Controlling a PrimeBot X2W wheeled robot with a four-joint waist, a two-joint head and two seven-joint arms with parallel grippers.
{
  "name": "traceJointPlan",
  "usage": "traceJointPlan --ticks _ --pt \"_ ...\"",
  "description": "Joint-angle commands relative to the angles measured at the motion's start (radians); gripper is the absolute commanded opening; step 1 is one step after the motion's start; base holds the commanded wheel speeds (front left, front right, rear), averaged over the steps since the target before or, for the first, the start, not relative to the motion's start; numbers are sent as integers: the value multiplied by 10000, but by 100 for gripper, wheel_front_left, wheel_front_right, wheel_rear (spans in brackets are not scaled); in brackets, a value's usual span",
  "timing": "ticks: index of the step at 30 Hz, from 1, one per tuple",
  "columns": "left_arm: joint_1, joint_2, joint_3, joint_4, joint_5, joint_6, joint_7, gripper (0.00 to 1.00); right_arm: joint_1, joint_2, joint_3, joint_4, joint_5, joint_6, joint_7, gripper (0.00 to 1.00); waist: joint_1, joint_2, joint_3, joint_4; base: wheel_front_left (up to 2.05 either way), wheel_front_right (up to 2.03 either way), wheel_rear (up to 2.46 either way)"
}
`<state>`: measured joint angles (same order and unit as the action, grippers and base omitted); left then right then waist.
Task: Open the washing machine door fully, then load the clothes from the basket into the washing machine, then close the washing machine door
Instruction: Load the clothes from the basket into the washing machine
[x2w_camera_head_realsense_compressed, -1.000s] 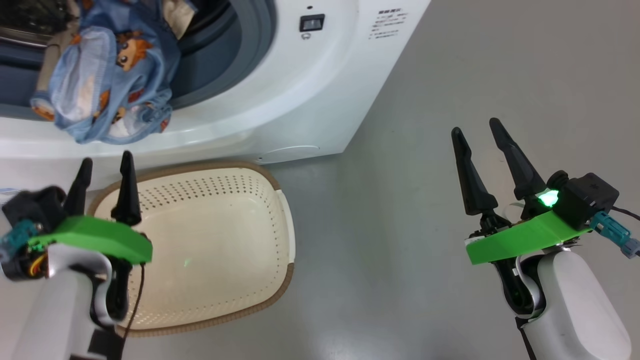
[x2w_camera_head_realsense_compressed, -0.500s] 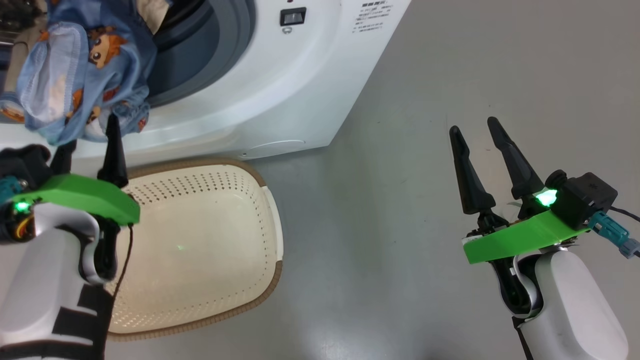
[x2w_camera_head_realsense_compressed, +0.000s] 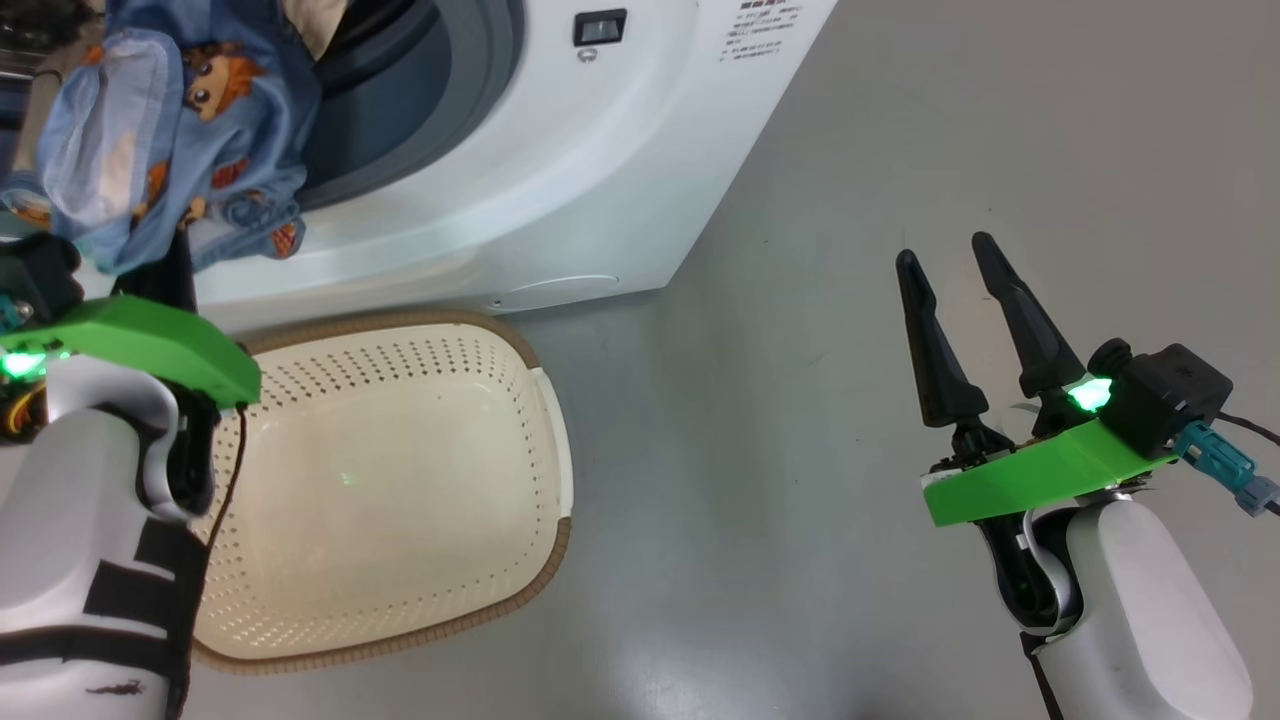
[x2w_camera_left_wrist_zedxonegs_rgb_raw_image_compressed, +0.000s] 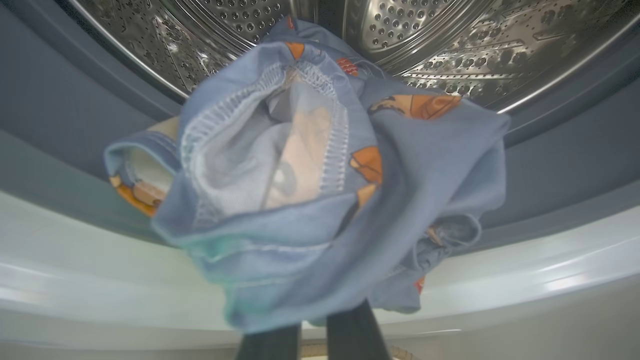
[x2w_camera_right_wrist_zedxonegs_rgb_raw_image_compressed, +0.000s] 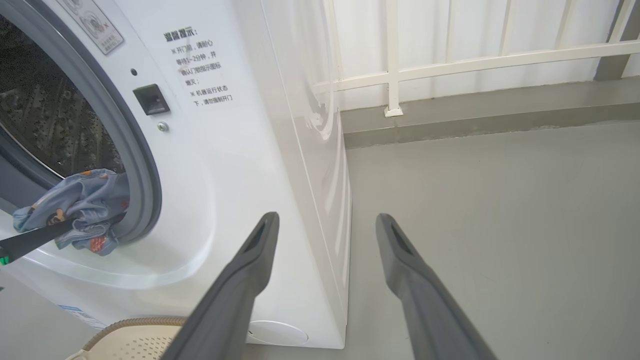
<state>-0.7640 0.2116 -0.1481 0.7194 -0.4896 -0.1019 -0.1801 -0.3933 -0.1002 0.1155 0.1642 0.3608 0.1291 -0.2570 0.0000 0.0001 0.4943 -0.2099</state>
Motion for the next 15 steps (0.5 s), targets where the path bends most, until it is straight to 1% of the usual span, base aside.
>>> traceJointPlan --ticks 1,9,15 --pt "-255 432 202 -149 72 -30 -30 0 -23 27 189 -245 -137 16 -48 100 0 -1 -6 -5 0 0 0" --pt "-1110 544 -81 -84 180 -84 157 0 -40 54 184 -267 -100 16 -48 100 0 -1 83 -42 0 0 0" --pt "-2358 597 -298 341 300 -47 729 0 -152 117 245 -303 -58 16 -48 100 0 -1 400 -234 0 0 0"
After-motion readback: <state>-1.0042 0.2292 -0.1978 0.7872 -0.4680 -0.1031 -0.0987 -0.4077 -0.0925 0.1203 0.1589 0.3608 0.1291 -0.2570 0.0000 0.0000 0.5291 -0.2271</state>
